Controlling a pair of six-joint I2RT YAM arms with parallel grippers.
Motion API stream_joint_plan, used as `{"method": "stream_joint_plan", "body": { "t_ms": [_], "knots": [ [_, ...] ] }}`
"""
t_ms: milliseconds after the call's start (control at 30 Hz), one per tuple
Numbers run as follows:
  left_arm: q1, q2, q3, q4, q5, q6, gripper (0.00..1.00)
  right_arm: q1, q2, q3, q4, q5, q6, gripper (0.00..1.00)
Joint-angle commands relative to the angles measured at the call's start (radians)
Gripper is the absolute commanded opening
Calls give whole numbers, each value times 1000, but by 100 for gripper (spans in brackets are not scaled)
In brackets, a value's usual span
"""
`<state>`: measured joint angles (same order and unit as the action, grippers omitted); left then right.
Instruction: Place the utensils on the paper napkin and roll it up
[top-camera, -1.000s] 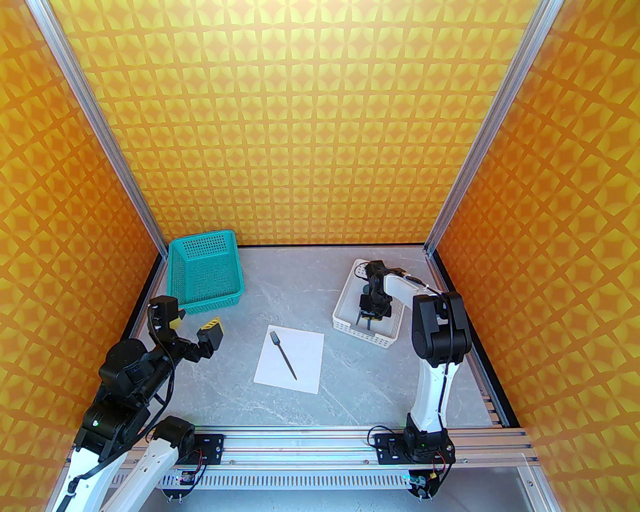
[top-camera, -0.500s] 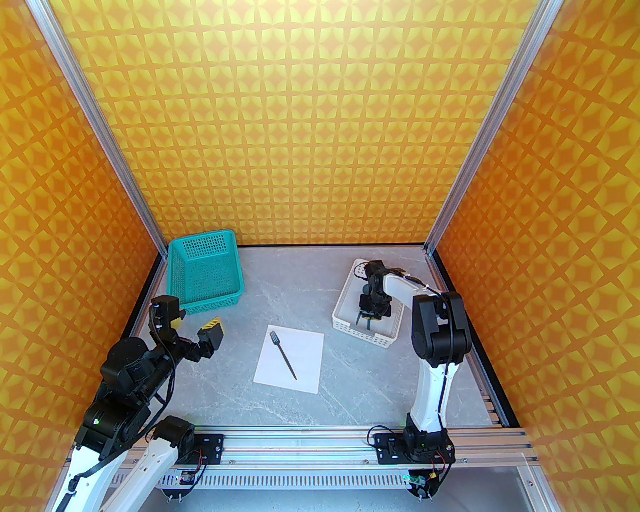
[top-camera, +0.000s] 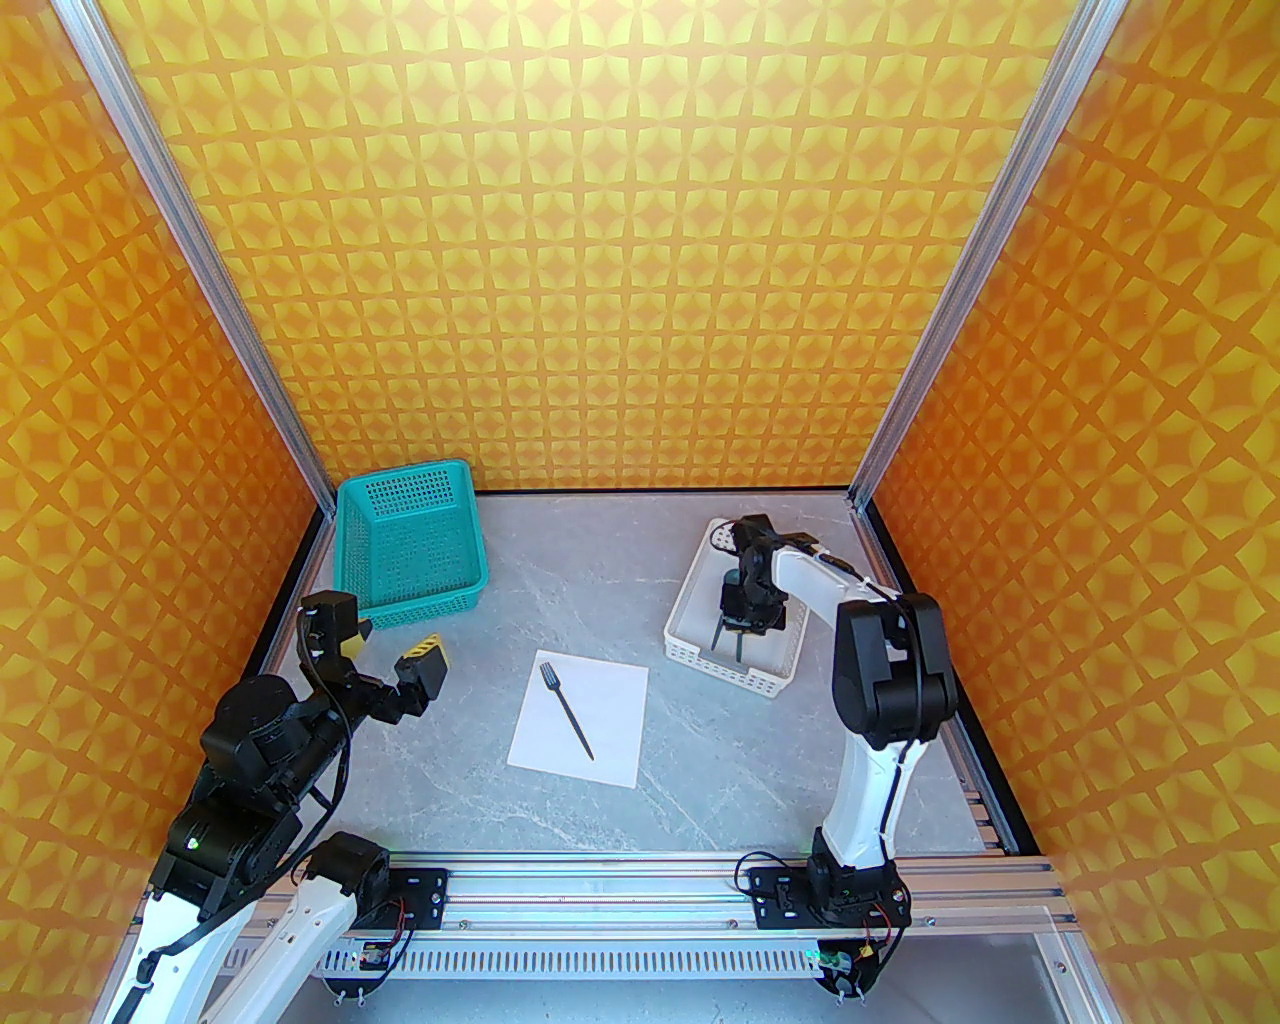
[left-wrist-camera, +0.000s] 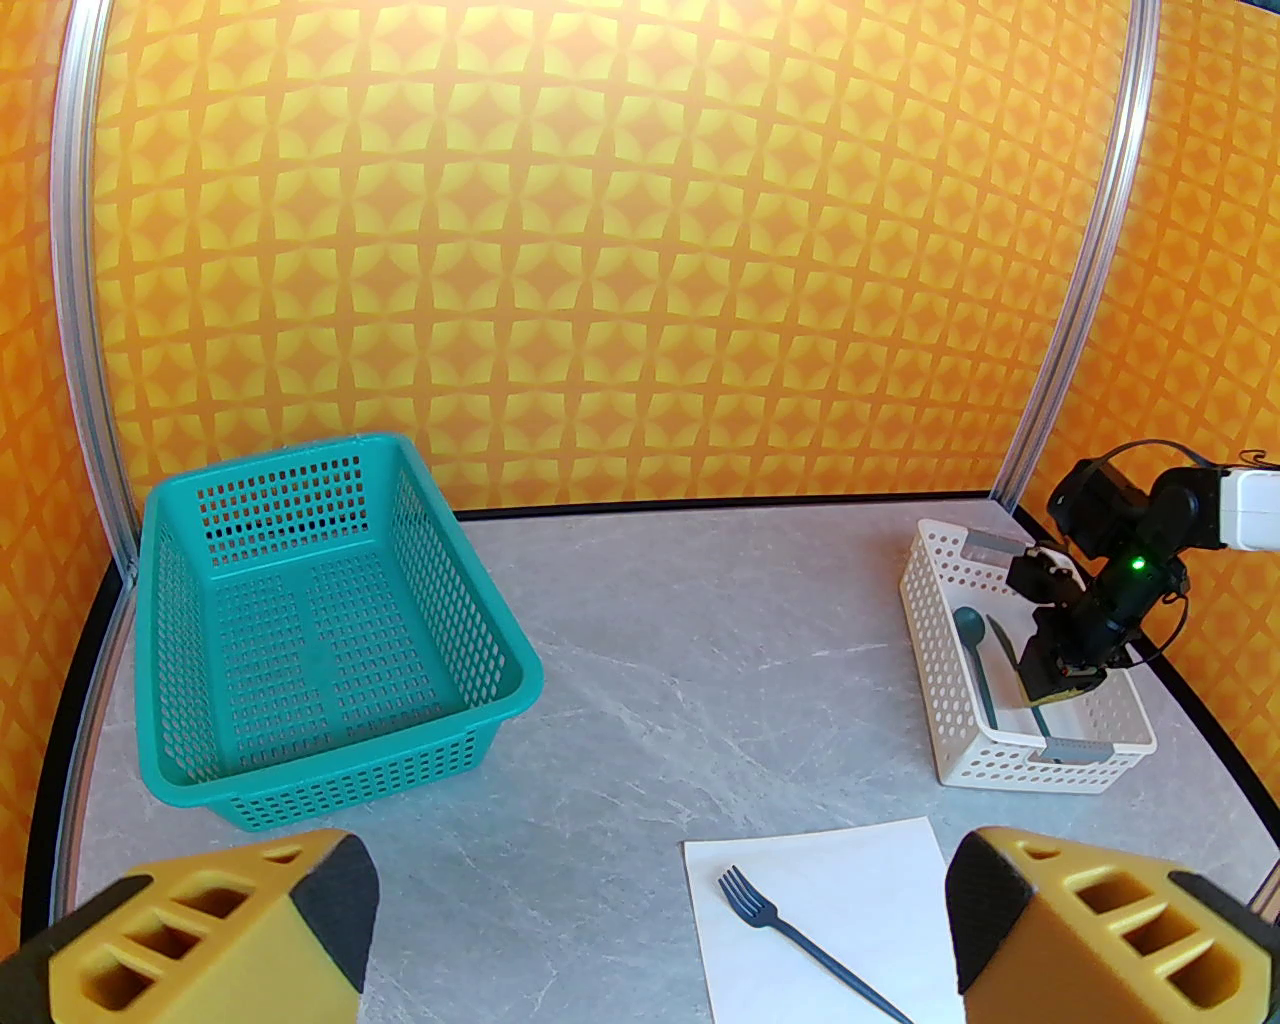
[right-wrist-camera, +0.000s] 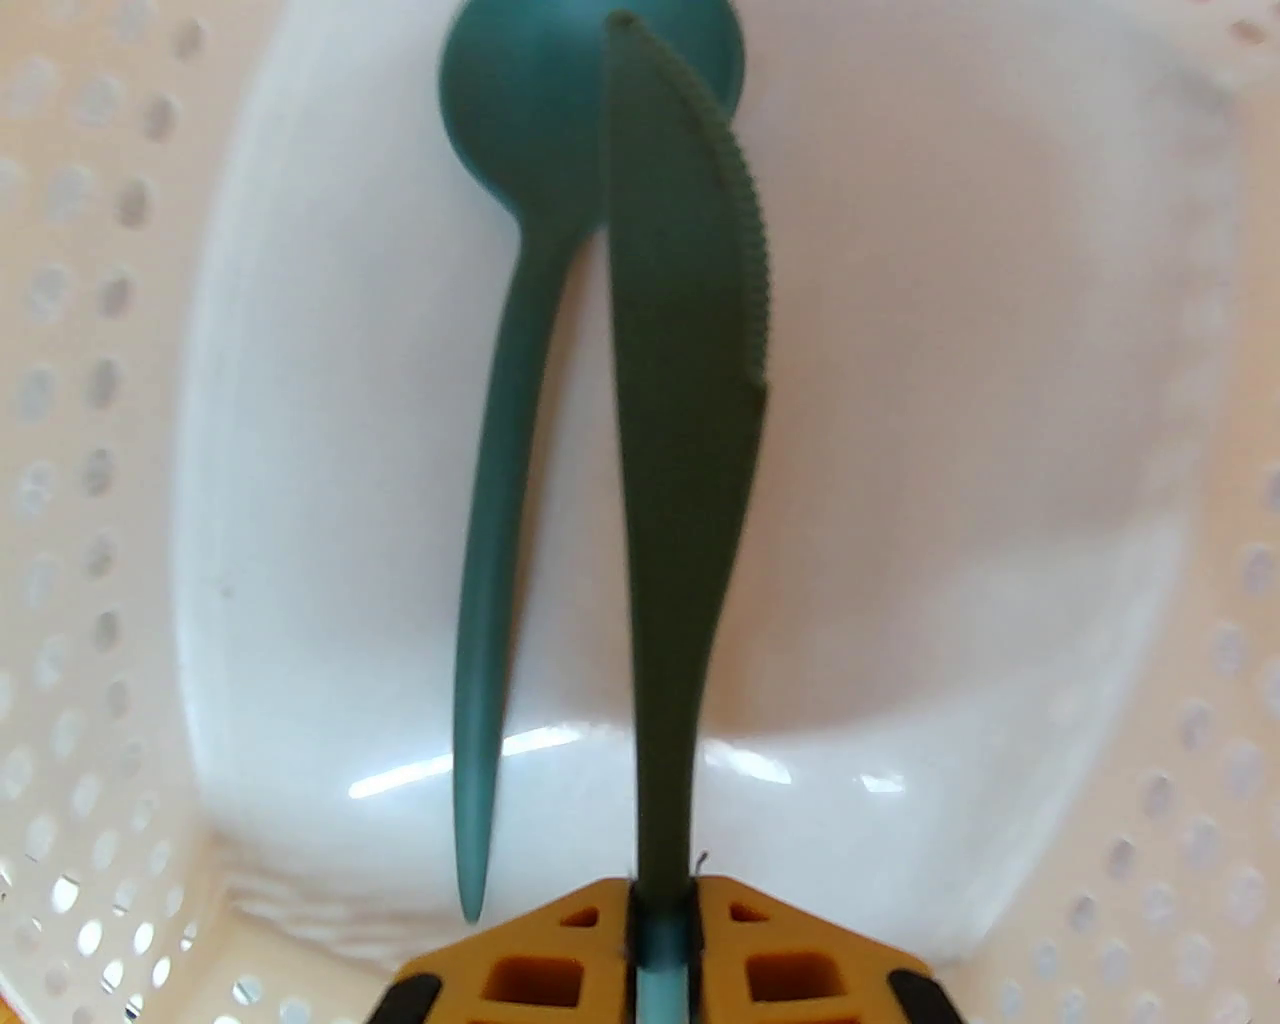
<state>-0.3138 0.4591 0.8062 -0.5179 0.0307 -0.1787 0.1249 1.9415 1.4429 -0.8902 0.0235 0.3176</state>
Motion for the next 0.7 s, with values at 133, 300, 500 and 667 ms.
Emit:
{"method": "stream_joint_plan", "body": {
  "t_ms": [133,300,500,667],
  "knots": [
    [5,18,-1,25,29,-39,99,5,-117,22,-49,28,-14,15],
    [4,37,-9,40,56,-51,99,10,-185,39,-81,28,-20,15],
    [4,69,-37,73,109,-73,99,32,-261,44,-107,20,-20,15],
    [5,81,-67,111,141,-103,99,81,-303,39,-124,13,-15,15]
  ]
}}
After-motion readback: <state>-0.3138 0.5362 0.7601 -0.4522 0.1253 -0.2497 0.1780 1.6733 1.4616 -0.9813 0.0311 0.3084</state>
